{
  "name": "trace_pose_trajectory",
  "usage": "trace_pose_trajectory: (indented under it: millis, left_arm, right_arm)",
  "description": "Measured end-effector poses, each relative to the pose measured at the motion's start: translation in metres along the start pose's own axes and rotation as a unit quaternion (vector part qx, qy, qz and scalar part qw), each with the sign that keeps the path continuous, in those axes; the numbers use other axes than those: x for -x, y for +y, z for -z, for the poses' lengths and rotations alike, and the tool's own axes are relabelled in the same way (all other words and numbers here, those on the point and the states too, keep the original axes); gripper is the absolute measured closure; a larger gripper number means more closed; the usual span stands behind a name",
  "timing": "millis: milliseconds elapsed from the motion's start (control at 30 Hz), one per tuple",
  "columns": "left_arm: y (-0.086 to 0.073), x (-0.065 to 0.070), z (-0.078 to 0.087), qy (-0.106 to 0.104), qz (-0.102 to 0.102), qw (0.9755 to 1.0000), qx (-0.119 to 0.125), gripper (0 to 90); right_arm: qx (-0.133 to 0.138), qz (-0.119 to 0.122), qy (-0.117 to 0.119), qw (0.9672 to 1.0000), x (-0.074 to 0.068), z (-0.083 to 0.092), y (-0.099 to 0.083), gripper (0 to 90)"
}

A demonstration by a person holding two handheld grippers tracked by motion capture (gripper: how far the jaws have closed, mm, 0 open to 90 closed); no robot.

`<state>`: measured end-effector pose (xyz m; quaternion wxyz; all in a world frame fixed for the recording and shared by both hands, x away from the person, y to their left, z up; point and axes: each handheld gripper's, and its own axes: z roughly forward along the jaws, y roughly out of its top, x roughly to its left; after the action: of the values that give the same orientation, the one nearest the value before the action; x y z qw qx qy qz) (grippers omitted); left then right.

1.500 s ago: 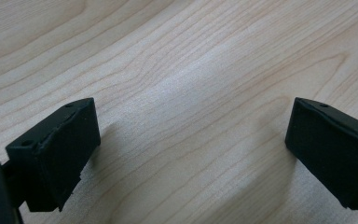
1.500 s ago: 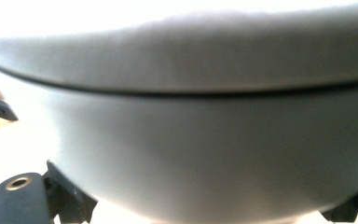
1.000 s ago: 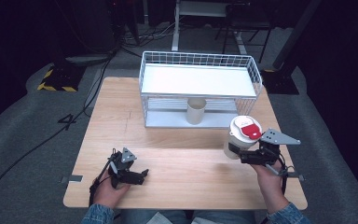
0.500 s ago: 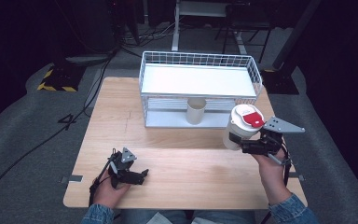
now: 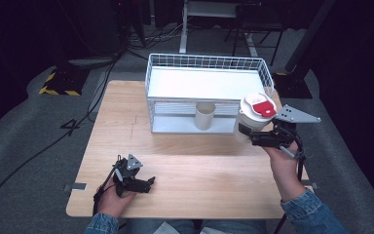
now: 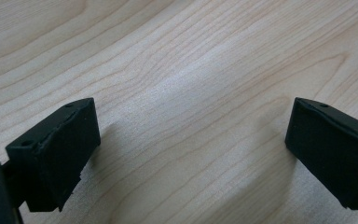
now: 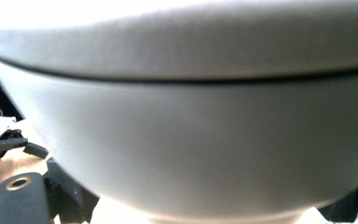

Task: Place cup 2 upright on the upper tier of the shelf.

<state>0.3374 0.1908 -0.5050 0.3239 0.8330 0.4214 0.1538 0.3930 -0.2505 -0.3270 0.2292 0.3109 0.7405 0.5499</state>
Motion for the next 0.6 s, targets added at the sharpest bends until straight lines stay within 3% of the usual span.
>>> trace_pose_trajectory:
  millis: [600]
  left_arm:
    - [0.000, 0.000, 0.000, 0.000, -0.001, 1.0000, -0.001, 3.4]
  right_arm:
    - [0.013, -0.011, 0.003, 0.9999, 0.009, -0.012, 0.047, 13.8]
